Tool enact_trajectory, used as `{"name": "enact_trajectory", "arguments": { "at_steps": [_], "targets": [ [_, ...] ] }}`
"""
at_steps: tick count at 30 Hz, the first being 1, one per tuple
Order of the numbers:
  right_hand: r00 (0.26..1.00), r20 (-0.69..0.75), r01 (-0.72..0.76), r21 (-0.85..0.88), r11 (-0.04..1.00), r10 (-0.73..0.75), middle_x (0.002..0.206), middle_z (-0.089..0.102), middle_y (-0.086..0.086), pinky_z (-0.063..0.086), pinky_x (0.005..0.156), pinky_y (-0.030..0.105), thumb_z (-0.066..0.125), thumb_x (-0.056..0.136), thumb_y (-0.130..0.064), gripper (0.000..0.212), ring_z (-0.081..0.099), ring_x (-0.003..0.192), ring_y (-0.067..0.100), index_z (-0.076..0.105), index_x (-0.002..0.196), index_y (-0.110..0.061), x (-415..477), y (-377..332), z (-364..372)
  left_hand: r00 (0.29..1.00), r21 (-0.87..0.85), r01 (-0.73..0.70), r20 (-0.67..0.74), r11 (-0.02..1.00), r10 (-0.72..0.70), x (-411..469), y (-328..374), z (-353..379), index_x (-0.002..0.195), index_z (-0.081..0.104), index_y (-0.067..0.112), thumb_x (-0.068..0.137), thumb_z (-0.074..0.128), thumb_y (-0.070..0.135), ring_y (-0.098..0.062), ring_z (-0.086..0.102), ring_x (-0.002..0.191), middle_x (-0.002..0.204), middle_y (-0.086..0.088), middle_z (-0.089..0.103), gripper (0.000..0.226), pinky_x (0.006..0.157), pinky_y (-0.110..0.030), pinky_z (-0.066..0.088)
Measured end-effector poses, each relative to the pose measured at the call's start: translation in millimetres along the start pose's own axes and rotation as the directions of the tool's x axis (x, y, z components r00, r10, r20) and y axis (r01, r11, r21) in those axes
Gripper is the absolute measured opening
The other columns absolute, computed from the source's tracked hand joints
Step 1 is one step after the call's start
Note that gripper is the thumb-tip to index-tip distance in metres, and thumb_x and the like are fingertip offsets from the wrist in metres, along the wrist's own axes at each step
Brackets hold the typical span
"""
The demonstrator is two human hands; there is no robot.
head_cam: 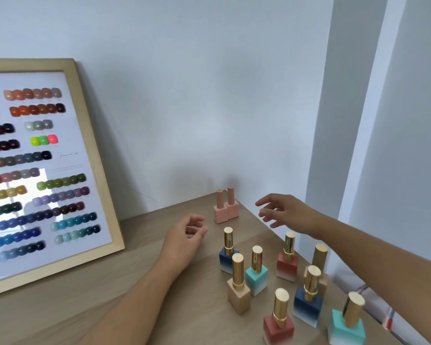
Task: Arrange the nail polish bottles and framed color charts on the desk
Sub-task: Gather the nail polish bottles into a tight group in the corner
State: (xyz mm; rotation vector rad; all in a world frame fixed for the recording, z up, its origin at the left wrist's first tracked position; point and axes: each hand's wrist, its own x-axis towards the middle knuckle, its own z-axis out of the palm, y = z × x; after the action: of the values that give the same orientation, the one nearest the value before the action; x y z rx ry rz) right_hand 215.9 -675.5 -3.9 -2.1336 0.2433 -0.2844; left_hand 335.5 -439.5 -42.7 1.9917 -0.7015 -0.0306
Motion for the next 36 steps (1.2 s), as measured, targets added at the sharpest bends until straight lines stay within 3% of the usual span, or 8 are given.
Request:
{"name": "enact_trajectory", "arguments": {
  "at_steps": [6, 10, 12, 15, 19, 25, 31, 36],
  "targets": [
    [0.995, -0.065, 0.068, -0.064, 0.996, -0.072, 0.090, 0.072, 0.000, 0.057, 0.074, 0.026, 0.060, 0.089, -0.019, 0.013, 0.068, 0.085, 0.012, 0.068, 0.099, -0.022, -69.5, -43.3, -33.8, 0.991, -0.034, -0.133, 0.024, 0.991, 0.133, -35.5, 28.8, -32.7, 0.093, 0.060, 0.036, 0.087, 0.062, 0.022, -0.002, 0.057, 0.088, 0.093, 0.013, 0.063, 0.016, 0.068, -0.018, 0.041],
    [0.990, -0.035, 0.126, -0.219, 0.968, -0.137, 0.088, 0.073, -0.010, 0.053, 0.071, 0.017, 0.064, 0.085, -0.024, 0.011, 0.066, 0.081, 0.003, 0.071, 0.093, -0.027, -109.2, -73.4, -42.4, 0.956, 0.039, -0.263, 0.145, 0.964, 0.255, -39.5, 61.0, -45.7, 0.098, 0.059, 0.040, 0.086, 0.063, 0.026, 0.007, 0.055, 0.087, 0.098, 0.020, 0.060, 0.019, 0.070, -0.016, 0.043],
    [0.987, 0.022, 0.156, -0.352, 0.923, -0.158, 0.084, 0.070, -0.021, 0.046, 0.067, 0.010, 0.067, 0.082, -0.031, 0.007, 0.063, 0.077, -0.003, 0.071, 0.087, -0.033, -125.1, -87.6, -41.6, 0.933, 0.124, -0.309, 0.234, 0.943, 0.275, -36.0, 73.7, -46.8, 0.107, 0.058, 0.039, 0.086, 0.063, 0.028, 0.007, 0.055, 0.091, 0.106, 0.022, 0.057, 0.024, 0.075, -0.018, 0.045],
    [0.986, 0.093, 0.165, -0.512, 0.843, -0.137, 0.076, 0.068, -0.022, 0.044, 0.063, 0.012, 0.071, 0.076, -0.037, 0.007, 0.058, 0.072, -0.004, 0.072, 0.083, -0.035, -140.9, -100.4, -35.6, 0.906, 0.210, -0.336, 0.339, 0.918, 0.254, -29.5, 83.8, -43.4, 0.115, 0.059, 0.034, 0.085, 0.064, 0.029, 0.004, 0.055, 0.094, 0.112, 0.018, 0.058, 0.030, 0.079, -0.021, 0.045],
    [0.987, 0.122, 0.158, -0.679, 0.717, -0.102, 0.073, 0.064, -0.019, 0.038, 0.057, 0.007, 0.071, 0.074, -0.042, 0.015, 0.052, 0.067, -0.011, 0.071, 0.086, -0.033, -148.6, -106.4, -23.2, 0.886, 0.227, -0.339, 0.403, 0.913, 0.229, -25.4, 87.0, -36.6, 0.104, 0.064, 0.036, 0.084, 0.067, 0.028, 0.003, 0.058, 0.090, 0.104, 0.015, 0.064, 0.022, 0.074, -0.018, 0.043],
    [0.984, 0.136, 0.176, -0.794, 0.582, -0.112, 0.089, 0.070, -0.014, 0.031, 0.063, 0.006, 0.068, 0.075, -0.048, 0.025, 0.056, 0.086, 0.007, 0.070, 0.095, -0.032, -150.2, -107.1, -10.3, 0.889, 0.223, -0.348, 0.385, 0.911, 0.246, -25.6, 83.2, -30.6, 0.090, 0.068, 0.032, 0.082, 0.069, 0.024, 0.008, 0.058, 0.079, 0.086, 0.017, 0.065, 0.011, 0.065, -0.007, 0.041],
    [0.979, 0.169, 0.202, -0.734, 0.648, -0.114, 0.077, 0.067, -0.019, 0.033, 0.068, 0.002, 0.071, 0.075, -0.043, 0.017, 0.054, 0.076, -0.004, 0.072, 0.090, -0.034, -148.0, -111.5, -15.5, 0.899, 0.214, -0.366, 0.332, 0.906, 0.286, -26.5, 76.4, -27.3, 0.092, 0.070, 0.028, 0.083, 0.068, 0.017, 0.007, 0.057, 0.078, 0.080, 0.020, 0.063, 0.014, 0.065, -0.002, 0.040],
    [0.968, 0.141, 0.248, -0.665, 0.704, -0.208, 0.071, 0.066, -0.023, 0.037, 0.061, 0.003, 0.074, 0.073, -0.038, 0.013, 0.051, 0.066, -0.015, 0.072, 0.084, -0.033, -133.9, -143.0, -41.8, 0.927, 0.191, -0.356, 0.197, 0.915, 0.319, -17.7, 77.6, -33.0, 0.096, 0.070, 0.024, 0.084, 0.066, 0.016, 0.006, 0.058, 0.076, 0.083, 0.016, 0.065, 0.015, 0.065, -0.001, 0.040]
  ]
}}
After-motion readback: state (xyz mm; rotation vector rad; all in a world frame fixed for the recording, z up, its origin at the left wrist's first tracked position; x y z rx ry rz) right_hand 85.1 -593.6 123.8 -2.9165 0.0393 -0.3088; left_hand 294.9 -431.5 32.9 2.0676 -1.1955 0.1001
